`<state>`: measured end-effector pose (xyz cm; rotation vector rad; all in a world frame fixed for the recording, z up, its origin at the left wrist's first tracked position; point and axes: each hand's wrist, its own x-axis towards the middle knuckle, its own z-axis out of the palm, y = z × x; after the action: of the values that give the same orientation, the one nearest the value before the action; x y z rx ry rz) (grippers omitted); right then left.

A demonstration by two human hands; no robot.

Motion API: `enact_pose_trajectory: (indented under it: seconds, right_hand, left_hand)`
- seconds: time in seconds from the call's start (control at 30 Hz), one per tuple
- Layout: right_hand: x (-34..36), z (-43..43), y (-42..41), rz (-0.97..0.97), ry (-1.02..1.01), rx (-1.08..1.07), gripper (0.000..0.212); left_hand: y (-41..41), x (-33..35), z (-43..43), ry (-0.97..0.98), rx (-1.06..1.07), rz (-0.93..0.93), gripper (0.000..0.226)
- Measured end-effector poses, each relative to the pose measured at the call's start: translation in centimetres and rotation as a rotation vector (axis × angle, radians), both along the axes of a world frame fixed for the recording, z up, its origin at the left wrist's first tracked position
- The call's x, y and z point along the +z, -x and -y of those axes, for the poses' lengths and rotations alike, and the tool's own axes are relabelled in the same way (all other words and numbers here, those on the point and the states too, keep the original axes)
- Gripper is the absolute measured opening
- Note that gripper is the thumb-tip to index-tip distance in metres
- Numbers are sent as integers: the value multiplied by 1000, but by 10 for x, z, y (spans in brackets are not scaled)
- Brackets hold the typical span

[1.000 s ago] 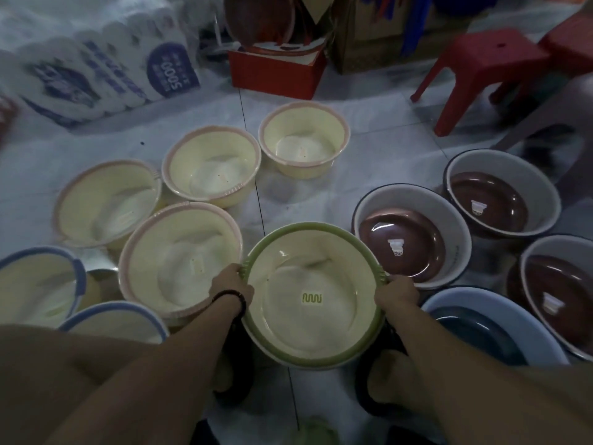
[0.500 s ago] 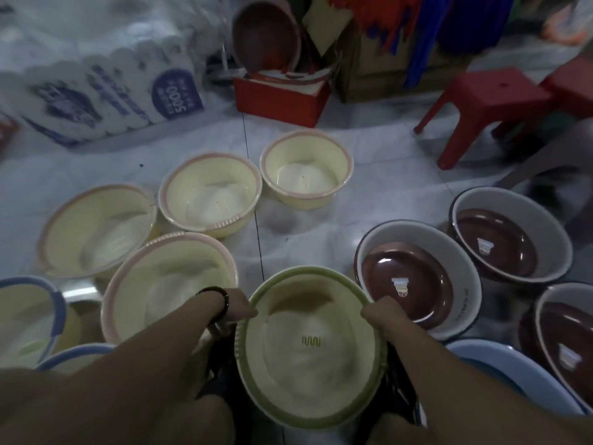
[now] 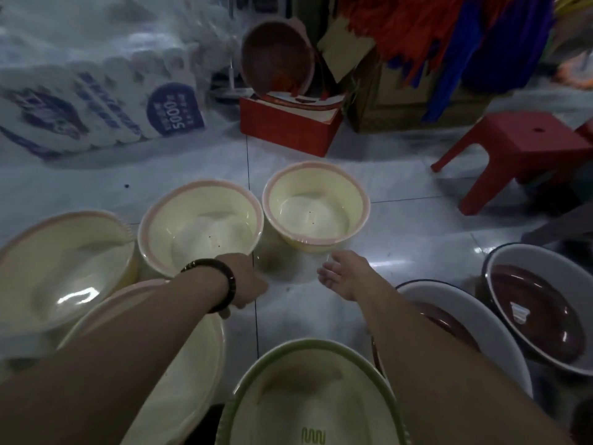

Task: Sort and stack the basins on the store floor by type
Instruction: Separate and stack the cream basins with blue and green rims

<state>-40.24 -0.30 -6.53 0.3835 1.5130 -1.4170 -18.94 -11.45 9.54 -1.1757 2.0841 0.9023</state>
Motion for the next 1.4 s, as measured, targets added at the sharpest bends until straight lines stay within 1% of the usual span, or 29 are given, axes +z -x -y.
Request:
enact_pose_trajectory:
  seconds: [0.13, 0.17, 0.3, 0.37, 0.43, 0.5, 0.6, 0.63, 0.67, 0.73, 0.8, 0.87, 0.97, 1.03, 1.07, 1.1, 1.17, 1.23, 1.3, 1.33, 1.4]
  right_hand:
    - [-42, 35, 31, 73, 31, 7, 57]
    - [-51, 43, 35, 113, 64, -20, 58]
    - [-56, 63, 33, 182, 216, -144, 38]
    - [-55, 73, 29, 214, 222, -162, 42]
    - [-51, 75, 27, 218, 179, -162, 46]
    - [-46, 75, 24, 231, 180, -149, 55]
    - [-43, 71, 23, 269, 243, -223, 78]
    - [-43, 69, 23, 277, 272, -244, 78]
    - [-44, 68, 23, 279, 302, -265, 72]
    - [-48, 69, 23, 269, 331, -302, 54]
    - [-51, 72, 24, 235, 318, -339, 50]
    - [-49, 74, 23, 200, 297, -372, 54]
    - [-39, 59, 21, 106, 141, -457, 57]
    - [-32, 36, 21, 50, 25, -501, 51]
    - [-24, 22, 22, 12, -28, -516, 45]
    - [-17, 8, 24, -37, -86, -528, 39]
    - [5, -18, 26, -146, -194, -517, 34]
    - [35, -44, 23, -269, -213, -511, 29]
    - [57, -61, 17, -348, -174, -481, 23]
    - [70, -71, 10, -379, -155, -450, 24]
    - [96, -94, -8, -443, -115, -354, 25]
  left_hand:
    - [4, -13, 8, -84, 65, 6, 41]
    - [4, -14, 11, -77, 74, 3, 41]
    - [7, -16, 16, -31, 103, -12, 35]
    - [5, -16, 14, -21, 123, -10, 33]
    - [4, -18, 8, -11, 109, 3, 34]
    - [2, -19, 1, -14, 90, 11, 35]
    - [0, -19, -5, -31, 63, 11, 39]
    - [0, -18, -6, -37, 66, 1, 39]
    - [2, -16, -6, -38, 67, -15, 38]
    - [6, -13, -6, -38, 79, -67, 34]
    - [11, -11, -5, -58, 126, -125, 30]
    - [13, -8, -4, -63, 165, -171, 26]
    - [14, -4, -5, -48, 143, -175, 26]
    - [11, 1, -8, -42, 125, -179, 26]
    - [10, 5, -10, -38, 119, -176, 26]
    - [9, 10, -12, -32, 116, -182, 26]
    - [4, 22, -16, 6, 98, -205, 32]
    - [-7, 38, -19, 76, 53, -212, 40]
    - [-19, 47, -10, 189, 12, -188, 47]
    - [-29, 53, -7, 249, 23, -184, 49]
    - [-51, 56, 0, 301, 157, -256, 58]
